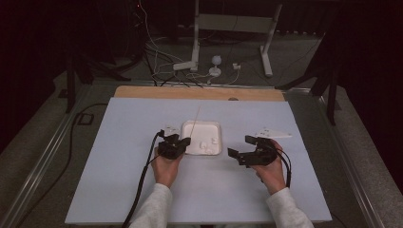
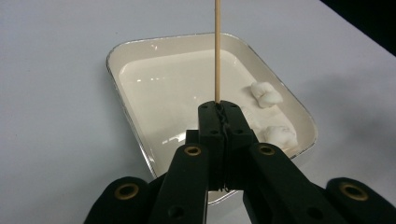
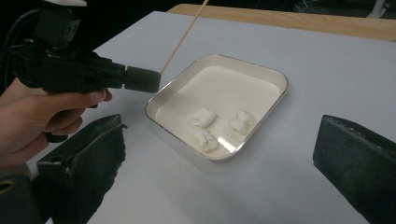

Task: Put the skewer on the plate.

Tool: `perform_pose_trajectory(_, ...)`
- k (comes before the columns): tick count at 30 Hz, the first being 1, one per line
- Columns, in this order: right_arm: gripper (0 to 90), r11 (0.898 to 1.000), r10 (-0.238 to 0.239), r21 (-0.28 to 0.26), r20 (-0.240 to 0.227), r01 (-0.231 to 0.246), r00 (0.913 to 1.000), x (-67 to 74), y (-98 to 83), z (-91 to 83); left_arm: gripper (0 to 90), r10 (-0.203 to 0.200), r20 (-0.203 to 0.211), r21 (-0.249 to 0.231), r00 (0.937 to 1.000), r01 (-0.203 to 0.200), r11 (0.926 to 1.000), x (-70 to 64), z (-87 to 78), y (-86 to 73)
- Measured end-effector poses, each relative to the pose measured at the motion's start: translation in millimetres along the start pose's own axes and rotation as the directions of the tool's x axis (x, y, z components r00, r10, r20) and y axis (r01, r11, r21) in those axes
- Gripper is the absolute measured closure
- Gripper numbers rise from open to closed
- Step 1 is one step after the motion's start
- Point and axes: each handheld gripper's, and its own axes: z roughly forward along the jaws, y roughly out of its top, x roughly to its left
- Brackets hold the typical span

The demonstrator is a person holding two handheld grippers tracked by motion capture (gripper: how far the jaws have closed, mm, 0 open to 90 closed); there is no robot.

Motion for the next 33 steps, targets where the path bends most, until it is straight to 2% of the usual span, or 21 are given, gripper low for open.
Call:
perform_pose_trajectory(7, 2.4, 1.000, 0.004, -0.011, 0.012, -0.004, 0.9999, -4.6, -3.7, -10.0, 90.0, -0.010, -0.012, 0.024, 0.9999, 0.010, 0.9997, -0.5, 6.8, -2.0)
perform_pose_trajectory(11, 2.4, 1.000, 0.007, -0.014, 0.020, -0.007, 0.9998, -7.2, -5.4, -15.4, 90.0, -0.028, -0.025, 0.045, 0.9993, 0.029, 0.9985, -1.4, 11.9, -4.5)
perform_pose_trajectory(23, 2.4, 1.000, 0.011, -0.025, 0.026, -0.010, 0.9996, -10.8, -7.1, -22.5, 89.3, -0.103, -0.080, 0.094, 0.9915, 0.110, 0.9894, -5.4, 24.2, -9.4)
perform_pose_trajectory(27, 2.4, 1.000, 0.013, -0.026, 0.027, -0.012, 0.9995, -10.9, -6.9, -22.3, 66.8, -0.104, -0.065, 0.082, 0.9925, 0.109, 0.9906, -8.1, 25.6, -9.4)
perform_pose_trajectory(30, 2.4, 1.000, 0.011, -0.023, 0.029, -0.011, 0.9995, -10.8, -7.2, -22.0, 57.1, -0.101, -0.052, 0.064, 0.9935, 0.105, 0.9925, -8.4, 24.2, -8.9)
perform_pose_trajectory(33, 2.4, 1.000, 0.012, -0.022, 0.032, -0.011, 0.9994, -11.1, -7.7, -22.0, 48.6, -0.099, -0.019, 0.026, 0.9949, 0.099, 0.9947, -8.2, 19.8, -6.7)
